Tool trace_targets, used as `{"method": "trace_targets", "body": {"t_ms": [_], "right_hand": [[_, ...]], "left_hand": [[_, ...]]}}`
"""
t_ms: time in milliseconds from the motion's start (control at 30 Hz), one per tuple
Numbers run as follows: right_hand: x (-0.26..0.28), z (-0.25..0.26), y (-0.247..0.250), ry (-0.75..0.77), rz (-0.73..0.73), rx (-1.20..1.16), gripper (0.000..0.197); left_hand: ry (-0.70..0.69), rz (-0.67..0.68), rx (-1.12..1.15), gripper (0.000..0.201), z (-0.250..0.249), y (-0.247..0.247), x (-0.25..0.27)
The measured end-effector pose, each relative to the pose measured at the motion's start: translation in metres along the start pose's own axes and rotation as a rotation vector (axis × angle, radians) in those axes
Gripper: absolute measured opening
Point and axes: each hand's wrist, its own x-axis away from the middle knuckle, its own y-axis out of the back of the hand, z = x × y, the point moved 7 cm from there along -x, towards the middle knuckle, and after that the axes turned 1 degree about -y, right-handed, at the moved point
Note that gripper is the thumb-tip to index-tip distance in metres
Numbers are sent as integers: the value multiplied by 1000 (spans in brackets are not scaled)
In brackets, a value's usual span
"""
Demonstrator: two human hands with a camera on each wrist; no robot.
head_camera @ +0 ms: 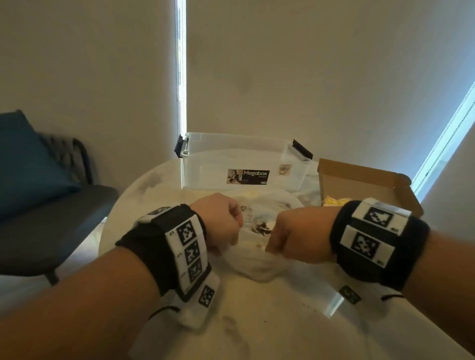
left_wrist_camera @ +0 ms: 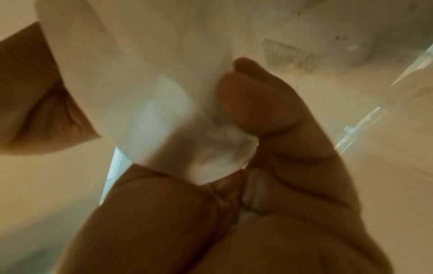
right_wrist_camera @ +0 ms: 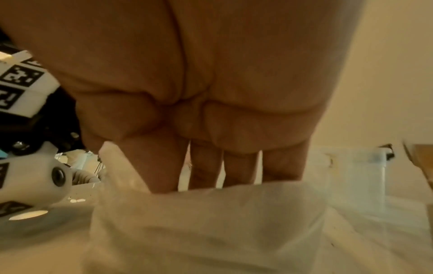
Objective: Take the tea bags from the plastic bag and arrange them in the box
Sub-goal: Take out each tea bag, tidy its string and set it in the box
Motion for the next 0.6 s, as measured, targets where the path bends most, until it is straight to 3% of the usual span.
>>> {"method": "trace_targets", "body": {"t_ms": [133,333,433,500,600], "right_hand": [[0,-8,-6,-8,10,-39,37],[0,-7,-9,9,-39,-54,33],[0,-14,-9,-23,-150,-183,19],[-1,-21,-4,-75,-255,-320,11],[-8,-22,0,-140,-297,-388,36]], "left_hand": [[-11,22,13,23,-1,0,2],[-41,6,63,43,-1,2,8],[-45,-25,0,78,3,7,7],[-61,-8,19,81,3,6,8],[-97,7,80,80,-2,3,11]]}}
